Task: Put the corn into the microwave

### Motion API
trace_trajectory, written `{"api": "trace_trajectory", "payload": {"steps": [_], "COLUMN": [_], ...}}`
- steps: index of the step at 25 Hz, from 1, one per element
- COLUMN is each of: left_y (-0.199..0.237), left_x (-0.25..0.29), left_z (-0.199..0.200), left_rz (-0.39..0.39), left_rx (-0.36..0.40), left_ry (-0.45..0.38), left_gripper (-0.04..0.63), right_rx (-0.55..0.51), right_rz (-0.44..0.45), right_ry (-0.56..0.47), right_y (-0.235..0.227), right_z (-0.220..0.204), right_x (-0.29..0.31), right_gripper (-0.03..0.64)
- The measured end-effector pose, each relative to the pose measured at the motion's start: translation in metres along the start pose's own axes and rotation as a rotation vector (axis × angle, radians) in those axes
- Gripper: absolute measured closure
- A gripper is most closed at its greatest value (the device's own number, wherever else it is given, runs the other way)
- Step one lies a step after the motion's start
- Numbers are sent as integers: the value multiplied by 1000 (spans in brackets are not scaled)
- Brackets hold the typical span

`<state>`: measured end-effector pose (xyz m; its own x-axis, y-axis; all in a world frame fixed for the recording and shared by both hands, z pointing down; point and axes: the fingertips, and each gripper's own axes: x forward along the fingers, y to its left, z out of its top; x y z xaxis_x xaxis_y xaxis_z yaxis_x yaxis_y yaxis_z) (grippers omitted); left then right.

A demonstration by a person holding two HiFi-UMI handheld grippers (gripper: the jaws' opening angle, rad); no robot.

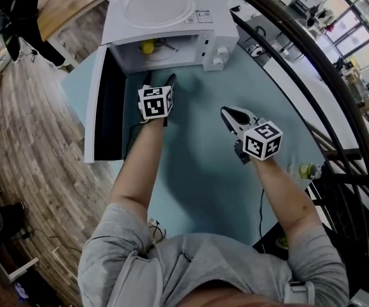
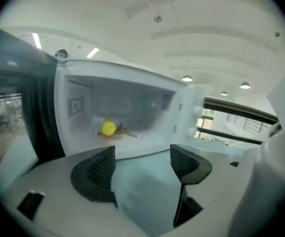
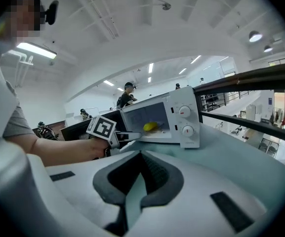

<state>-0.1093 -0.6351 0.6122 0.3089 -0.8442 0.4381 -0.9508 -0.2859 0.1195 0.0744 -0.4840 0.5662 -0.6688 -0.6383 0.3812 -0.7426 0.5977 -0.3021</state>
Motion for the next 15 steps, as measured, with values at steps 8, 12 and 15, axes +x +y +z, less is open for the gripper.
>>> {"api": "trace_trajectory", "payload": {"steps": [8, 12, 15], "left_y": [-94, -121, -133], "left_x": [-108, -164, -208], "left_z": [-33, -49, -62], "left_rz": [-192, -240, -248], "left_rx": [-2, -13, -19], "left_ry": [-53, -60, -54], "left_gripper": [245, 251, 298], "right_rx": [45, 65, 72], "right_rz": [-67, -84, -79], "right_ry": [-5, -22, -28], "right_y": [16, 27, 40], "right_z": [-28, -42, -51], "right_x": [-80, -118, -144], "right_gripper": [598, 598, 598]}}
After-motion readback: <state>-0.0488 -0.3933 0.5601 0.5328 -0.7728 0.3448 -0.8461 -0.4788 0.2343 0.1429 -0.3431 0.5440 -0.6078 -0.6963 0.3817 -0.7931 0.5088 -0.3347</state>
